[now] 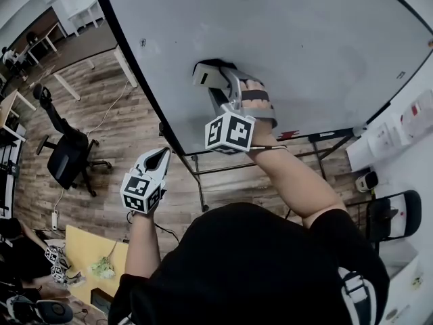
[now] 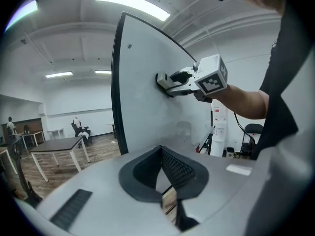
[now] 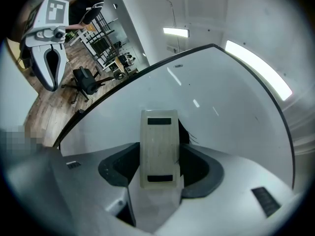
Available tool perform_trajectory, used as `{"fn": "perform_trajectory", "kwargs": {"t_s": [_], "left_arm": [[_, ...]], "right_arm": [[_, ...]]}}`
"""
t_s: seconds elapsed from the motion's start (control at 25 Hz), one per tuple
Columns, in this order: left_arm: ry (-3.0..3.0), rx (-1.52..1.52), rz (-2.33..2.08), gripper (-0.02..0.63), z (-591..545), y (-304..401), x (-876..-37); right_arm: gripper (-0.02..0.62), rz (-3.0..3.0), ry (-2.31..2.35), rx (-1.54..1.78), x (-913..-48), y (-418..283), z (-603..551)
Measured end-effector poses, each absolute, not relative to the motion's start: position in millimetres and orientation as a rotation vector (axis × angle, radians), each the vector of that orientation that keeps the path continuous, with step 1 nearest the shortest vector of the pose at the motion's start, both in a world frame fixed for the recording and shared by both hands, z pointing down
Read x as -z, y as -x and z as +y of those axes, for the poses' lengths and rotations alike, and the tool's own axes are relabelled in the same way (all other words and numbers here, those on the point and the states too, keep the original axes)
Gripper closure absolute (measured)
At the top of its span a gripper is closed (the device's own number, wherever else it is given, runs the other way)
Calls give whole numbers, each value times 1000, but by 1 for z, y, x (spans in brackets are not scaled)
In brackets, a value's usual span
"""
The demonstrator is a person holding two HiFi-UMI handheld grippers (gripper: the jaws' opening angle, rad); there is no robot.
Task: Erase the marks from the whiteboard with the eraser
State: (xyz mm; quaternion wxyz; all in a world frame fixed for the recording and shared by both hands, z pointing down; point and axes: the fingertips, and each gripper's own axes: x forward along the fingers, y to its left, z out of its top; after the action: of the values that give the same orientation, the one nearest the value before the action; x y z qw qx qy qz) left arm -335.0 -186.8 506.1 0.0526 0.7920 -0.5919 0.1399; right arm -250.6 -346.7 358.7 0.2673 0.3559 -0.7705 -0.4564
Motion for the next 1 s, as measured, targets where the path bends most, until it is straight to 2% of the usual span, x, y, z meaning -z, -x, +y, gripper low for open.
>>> {"fn": "perform_trajectory", "kwargs": {"t_s": [1.0], "left_arm": [[-2507, -470, -1652, 595, -216, 266, -507]], "right_arm": [[354, -2076, -1127, 1058, -350, 131, -413]]}}
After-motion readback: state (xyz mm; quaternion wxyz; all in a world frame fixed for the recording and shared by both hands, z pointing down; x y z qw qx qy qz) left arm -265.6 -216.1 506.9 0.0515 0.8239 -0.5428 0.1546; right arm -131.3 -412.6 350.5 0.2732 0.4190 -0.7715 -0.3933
